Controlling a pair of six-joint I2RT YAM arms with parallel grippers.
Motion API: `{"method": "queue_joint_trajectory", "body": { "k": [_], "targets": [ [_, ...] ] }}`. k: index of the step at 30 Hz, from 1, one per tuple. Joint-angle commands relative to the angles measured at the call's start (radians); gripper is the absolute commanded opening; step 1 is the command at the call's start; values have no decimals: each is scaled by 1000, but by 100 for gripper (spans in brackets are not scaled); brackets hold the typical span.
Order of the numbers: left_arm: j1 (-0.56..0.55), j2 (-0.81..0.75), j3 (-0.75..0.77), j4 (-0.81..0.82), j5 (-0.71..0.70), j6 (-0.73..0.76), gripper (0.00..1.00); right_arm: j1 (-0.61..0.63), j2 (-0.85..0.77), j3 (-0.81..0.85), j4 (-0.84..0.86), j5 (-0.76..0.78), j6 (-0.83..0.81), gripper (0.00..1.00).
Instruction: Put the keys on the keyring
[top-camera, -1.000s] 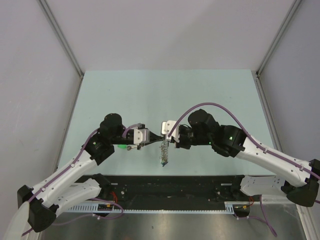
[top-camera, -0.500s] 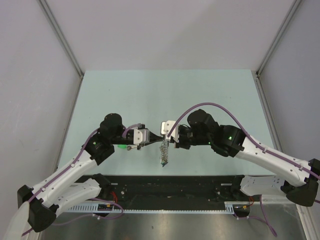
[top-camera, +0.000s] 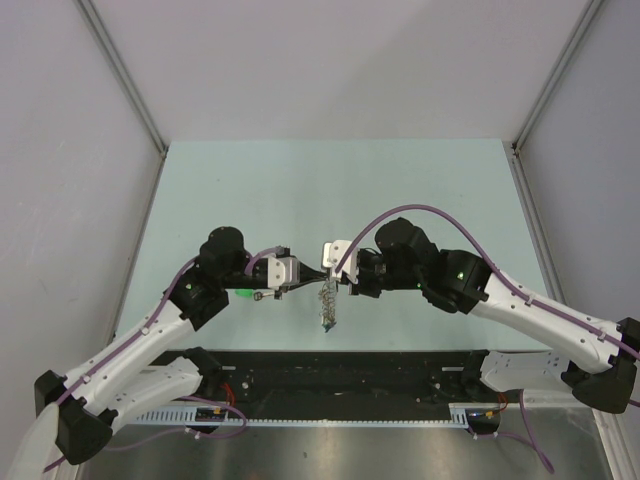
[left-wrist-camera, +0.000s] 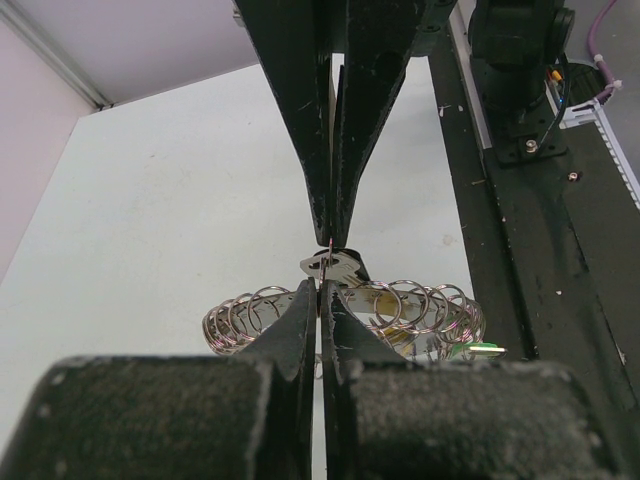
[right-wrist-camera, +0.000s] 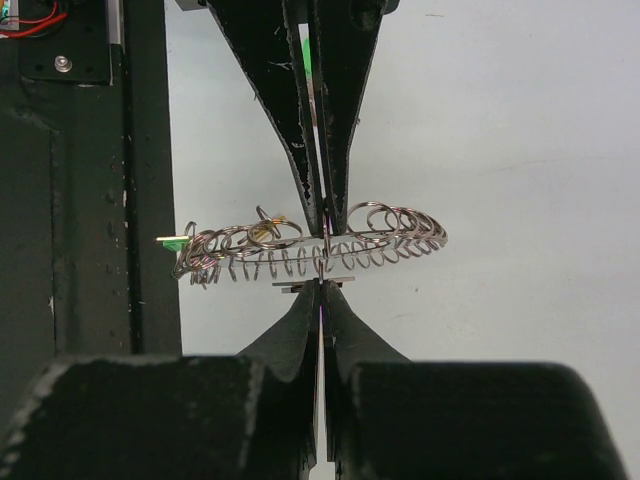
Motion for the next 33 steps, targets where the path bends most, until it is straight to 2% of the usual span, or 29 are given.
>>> {"method": "queue_joint_trajectory", "body": {
  "k": [1,8,33],
  "targets": [
    [-7,-27,9,47,1,16,0,-2,-5,11,15,18,9,0],
    [-7,-15,15,29,47,25,0,-4,-3,11,24,24,15,0],
    [-7,-1,18,30,54,19,0,-4,-5,11,35,-20,10,0]
  ]
}}
